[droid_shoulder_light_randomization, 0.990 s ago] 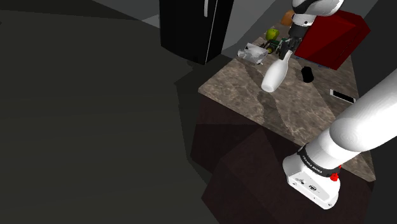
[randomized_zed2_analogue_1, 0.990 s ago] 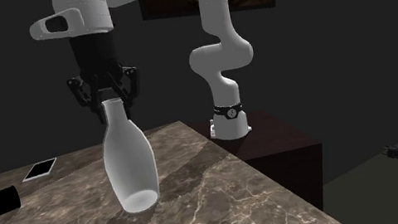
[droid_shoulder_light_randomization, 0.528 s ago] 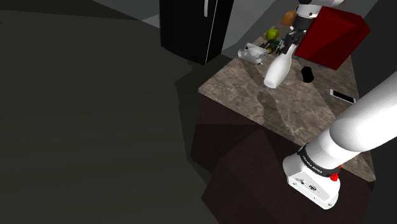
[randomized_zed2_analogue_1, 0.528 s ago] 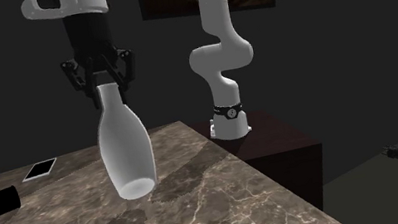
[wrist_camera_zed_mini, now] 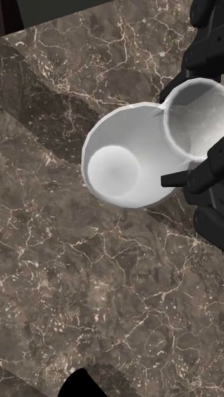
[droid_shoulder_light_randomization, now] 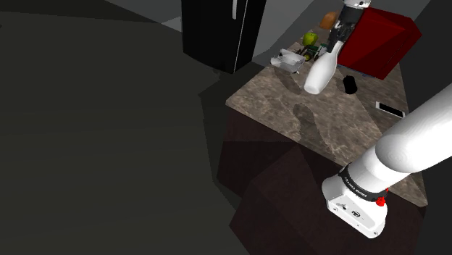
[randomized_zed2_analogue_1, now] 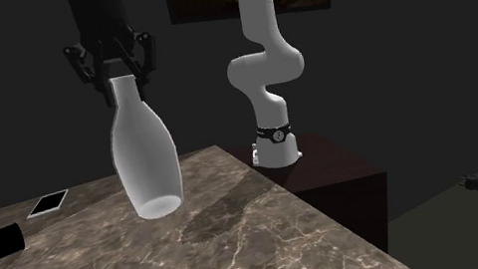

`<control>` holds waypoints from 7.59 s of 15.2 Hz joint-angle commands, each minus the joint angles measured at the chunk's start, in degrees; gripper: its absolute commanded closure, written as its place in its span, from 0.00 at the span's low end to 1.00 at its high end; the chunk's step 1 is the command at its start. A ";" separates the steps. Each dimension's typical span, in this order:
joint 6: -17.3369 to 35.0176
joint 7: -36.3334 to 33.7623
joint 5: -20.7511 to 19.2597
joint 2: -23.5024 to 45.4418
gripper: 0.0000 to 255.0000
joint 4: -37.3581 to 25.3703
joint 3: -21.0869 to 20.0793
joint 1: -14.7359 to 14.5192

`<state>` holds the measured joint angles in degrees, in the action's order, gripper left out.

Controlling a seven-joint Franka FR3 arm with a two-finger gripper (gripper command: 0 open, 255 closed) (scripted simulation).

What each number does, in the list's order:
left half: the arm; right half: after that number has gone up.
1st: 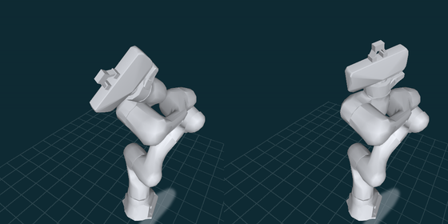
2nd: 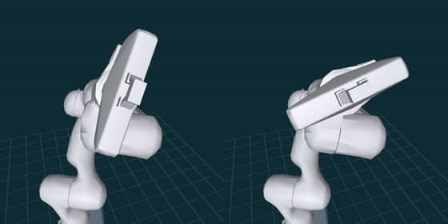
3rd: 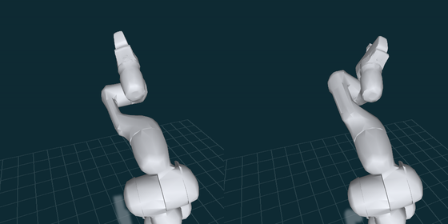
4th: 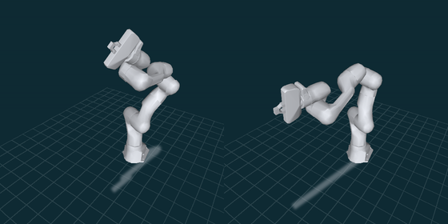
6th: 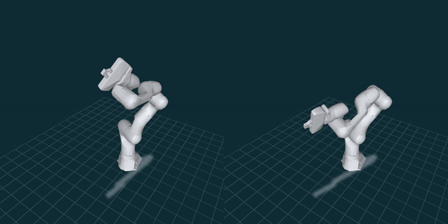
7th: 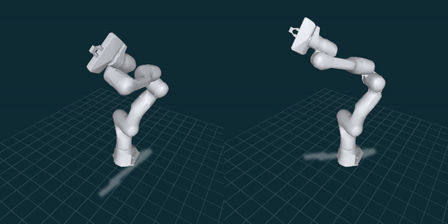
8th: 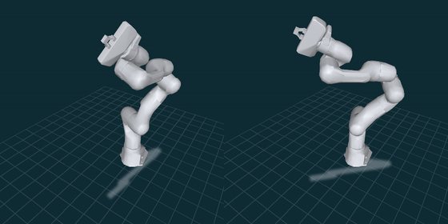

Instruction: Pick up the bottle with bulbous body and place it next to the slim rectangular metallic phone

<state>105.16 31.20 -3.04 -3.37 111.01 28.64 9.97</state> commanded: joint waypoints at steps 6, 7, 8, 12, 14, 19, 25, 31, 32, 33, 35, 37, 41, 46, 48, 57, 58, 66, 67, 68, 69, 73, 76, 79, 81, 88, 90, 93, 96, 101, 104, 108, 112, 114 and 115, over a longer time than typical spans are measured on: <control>-5.46 -0.11 -0.11 -0.44 1.00 -5.07 -0.20 -0.14; -6.23 -0.09 -0.10 -0.44 1.00 -5.84 -0.21 -0.15; -7.00 -0.07 -0.09 -0.43 1.00 -6.62 -0.22 -0.16; -10.11 0.08 0.03 -0.23 1.00 -9.91 -0.24 -0.19; -11.68 0.18 0.12 -0.04 1.00 -11.65 -0.23 -0.19; -15.67 0.54 0.48 0.72 1.00 -16.31 -0.14 -0.16; -20.62 1.17 1.15 2.20 1.00 -22.59 0.10 0.02; -25.87 2.05 2.18 4.43 1.00 -29.81 0.53 0.43; -26.78 2.23 2.40 4.89 1.00 -31.12 0.63 0.54; -27.71 2.41 2.63 5.38 1.00 -32.48 0.73 0.66; -29.63 2.82 3.15 6.44 1.00 -35.33 0.95 0.95; -31.62 3.26 3.75 7.64 1.00 -38.38 1.20 1.33; -35.95 4.29 5.30 10.56 1.00 -45.26 1.79 2.43; -41.62 5.67 7.87 14.95 1.00 -54.80 2.55 4.62; -37.89 6.80 5.22 10.37 1.00 -47.04 2.86 3.90; -26.91 13.32 -1.99 -2.09 1.00 -25.74 5.60 6.05; -25.95 14.20 -2.56 -2.96 1.00 -24.11 6.06 6.52; -18.81 22.31 -5.91 -7.11 1.00 -14.38 11.09 10.48; -17.95 23.46 -6.17 -7.28 1.00 -13.53 11.88 10.98; -17.10 24.64 -6.39 -7.37 1.00 -12.75 12.73 11.46; -16.24 25.85 -6.55 -7.37 1.00 -12.04 13.58 11.96; -12.81 31.09 -6.66 -6.51 1.00 -9.92 17.41 13.83; -10.21 35.51 -5.92 -4.82 1.00 -9.05 20.61 15.24; -7.62 40.51 -4.20 -2.06 1.00 -8.79 24.01 16.77; -5.95 44.25 -2.33 0.49 1.00 -8.97 26.29 17.99; -1.57 59.52 8.95 13.63 1.00 -12.08 31.31 26.22; -0.97 63.70 12.57 17.75 1.00 -13.75 30.98 30.18; 0.73 66.21 14.90 20.44 1.00 -13.63 30.19 32.90; 2.86 66.49 15.42 20.92 1.00 -11.76 29.89 32.97; 6.30 67.15 16.59 22.05 1.00 -8.95 29.23 33.30; 7.63 67.47 17.15 22.59 1.00 -7.93 28.91 33.50; 7.63 67.47 17.15 22.60 1.00 -7.94 28.91 33.51; 7.63 67.47 17.15 22.60 0.00 -7.94 28.91 33.51; 7.63 67.46 17.15 22.59 0.00 -7.94 28.91 33.50; 7.62 67.47 17.15 22.60 0.00 -7.94 28.91 33.51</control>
<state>112.78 98.67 14.11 19.23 103.06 57.54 43.48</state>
